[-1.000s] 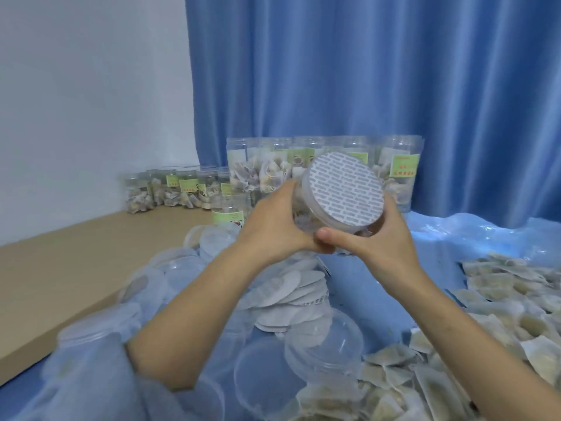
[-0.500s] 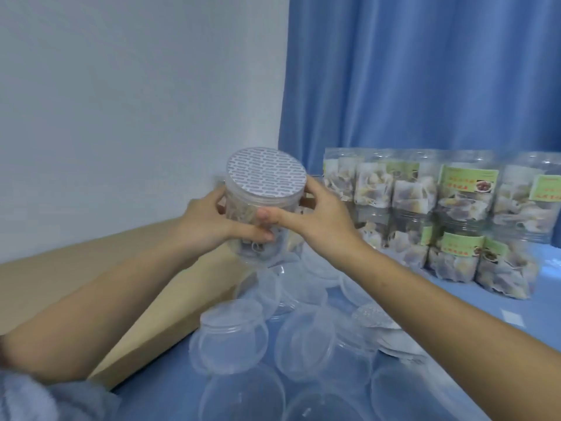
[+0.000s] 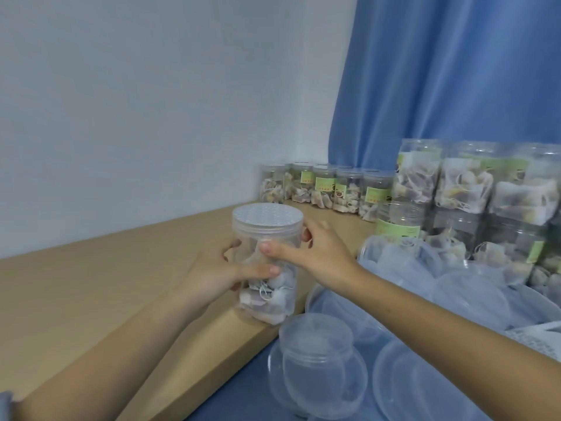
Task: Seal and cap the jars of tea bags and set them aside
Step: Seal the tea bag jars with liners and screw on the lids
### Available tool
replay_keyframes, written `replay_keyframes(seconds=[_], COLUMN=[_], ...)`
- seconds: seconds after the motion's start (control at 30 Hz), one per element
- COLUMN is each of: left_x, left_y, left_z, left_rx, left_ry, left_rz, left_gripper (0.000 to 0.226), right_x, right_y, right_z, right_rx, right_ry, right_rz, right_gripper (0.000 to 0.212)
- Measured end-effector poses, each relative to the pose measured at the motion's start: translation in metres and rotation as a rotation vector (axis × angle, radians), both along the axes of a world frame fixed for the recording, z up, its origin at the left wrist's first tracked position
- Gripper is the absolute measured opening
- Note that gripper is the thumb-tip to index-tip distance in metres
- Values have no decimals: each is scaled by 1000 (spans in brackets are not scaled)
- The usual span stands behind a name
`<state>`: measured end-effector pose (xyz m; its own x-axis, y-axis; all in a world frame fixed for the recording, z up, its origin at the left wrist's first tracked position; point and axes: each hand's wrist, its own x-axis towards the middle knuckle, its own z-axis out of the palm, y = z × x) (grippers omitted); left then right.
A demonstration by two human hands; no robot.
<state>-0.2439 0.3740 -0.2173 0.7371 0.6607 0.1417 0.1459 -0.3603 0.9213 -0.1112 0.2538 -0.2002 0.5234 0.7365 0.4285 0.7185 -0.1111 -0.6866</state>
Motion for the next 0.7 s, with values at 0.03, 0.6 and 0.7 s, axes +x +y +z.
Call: replay_keyframes(seconds=[0.03, 0.6, 0.7], left_x=[4, 125, 124], left_y=[3, -8, -37], left_z=[0, 20, 31], left_rx=[-35, -331, -333], left_ry=[-4, -131, -162], left_rz=[-5, -172, -155], left_gripper=[125, 58, 57], right_x=[4, 77, 67], right_y=[3, 30, 7], right_z=[-2, 15, 21], right_rx=[3, -293, -241], right_ry=[3, 102, 51], right_rz=[-3, -125, -83], right_gripper=[94, 65, 58])
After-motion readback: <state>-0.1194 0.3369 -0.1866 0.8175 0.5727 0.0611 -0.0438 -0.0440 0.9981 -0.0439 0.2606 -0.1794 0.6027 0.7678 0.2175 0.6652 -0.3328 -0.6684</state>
